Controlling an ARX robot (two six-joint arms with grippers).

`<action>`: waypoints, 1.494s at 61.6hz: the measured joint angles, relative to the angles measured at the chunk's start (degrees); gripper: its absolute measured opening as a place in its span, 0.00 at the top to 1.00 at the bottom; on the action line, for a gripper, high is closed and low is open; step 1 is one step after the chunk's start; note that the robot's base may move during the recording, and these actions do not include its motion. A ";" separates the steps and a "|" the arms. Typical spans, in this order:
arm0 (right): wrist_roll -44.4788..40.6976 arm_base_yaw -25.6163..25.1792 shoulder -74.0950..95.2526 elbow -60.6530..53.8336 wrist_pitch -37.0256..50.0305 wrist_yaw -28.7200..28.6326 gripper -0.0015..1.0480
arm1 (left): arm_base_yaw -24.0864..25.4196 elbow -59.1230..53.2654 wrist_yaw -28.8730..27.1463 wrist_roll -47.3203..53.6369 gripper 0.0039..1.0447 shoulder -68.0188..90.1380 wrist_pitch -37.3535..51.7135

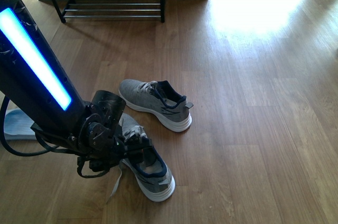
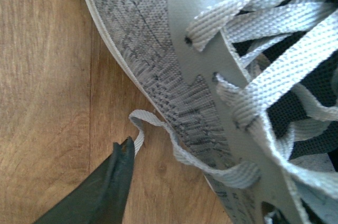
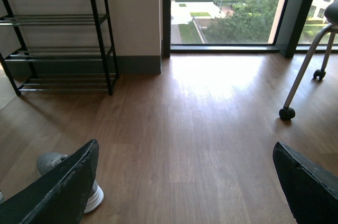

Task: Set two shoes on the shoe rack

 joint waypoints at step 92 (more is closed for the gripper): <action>0.00 0.00 0.00 0.00 0.00 0.00 0.09 | -5.16 -63.47 -35.01 10.71 0.99 -116.17 -7.69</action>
